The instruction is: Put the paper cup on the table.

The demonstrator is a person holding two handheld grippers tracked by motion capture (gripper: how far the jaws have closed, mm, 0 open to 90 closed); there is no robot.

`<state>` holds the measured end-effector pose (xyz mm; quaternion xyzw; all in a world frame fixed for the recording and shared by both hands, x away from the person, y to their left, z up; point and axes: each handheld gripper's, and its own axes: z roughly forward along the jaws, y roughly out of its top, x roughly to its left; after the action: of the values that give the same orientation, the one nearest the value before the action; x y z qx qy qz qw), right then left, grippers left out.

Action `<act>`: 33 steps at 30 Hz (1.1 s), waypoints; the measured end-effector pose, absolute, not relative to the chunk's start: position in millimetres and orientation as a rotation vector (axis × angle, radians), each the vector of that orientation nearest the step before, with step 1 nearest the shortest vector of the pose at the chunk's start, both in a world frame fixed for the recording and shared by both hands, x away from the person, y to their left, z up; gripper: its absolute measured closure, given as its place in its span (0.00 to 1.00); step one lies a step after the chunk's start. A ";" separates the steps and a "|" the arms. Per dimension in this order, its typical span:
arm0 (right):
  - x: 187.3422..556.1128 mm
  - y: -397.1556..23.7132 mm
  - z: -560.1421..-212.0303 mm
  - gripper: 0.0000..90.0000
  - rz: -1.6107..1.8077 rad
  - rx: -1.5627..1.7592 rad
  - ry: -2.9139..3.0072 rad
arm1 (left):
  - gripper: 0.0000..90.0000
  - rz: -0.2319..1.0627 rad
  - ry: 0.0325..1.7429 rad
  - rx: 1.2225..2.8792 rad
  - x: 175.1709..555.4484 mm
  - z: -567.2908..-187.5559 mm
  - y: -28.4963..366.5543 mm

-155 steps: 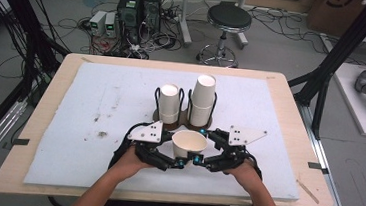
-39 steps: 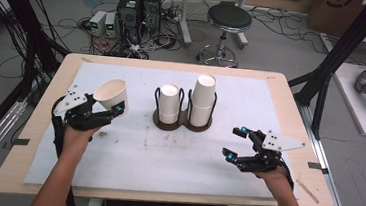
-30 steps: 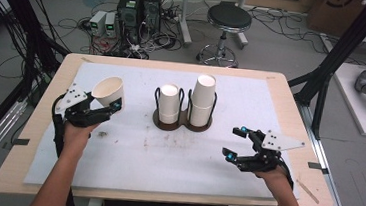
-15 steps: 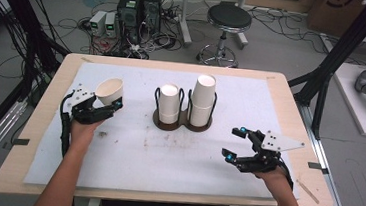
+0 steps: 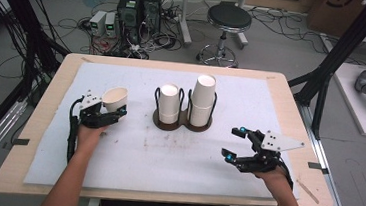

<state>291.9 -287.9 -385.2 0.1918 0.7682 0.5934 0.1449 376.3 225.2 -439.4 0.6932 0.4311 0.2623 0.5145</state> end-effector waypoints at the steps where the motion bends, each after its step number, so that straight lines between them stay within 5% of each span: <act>1: 292.0 -287.9 -385.3 0.25 1.710 0.553 2.213 | 0.40 0.627 1.041 1.673 376.7 -440.2 224.8; 33: 289.5 -291.9 -382.9 0.25 1.715 0.560 2.201 | 0.32 0.626 1.094 1.772 372.4 -444.7 220.0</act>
<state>289.5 -291.9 -382.9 0.1947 0.7649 0.5960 0.1475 372.4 220.0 -444.7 0.7215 0.4453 0.2547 0.4650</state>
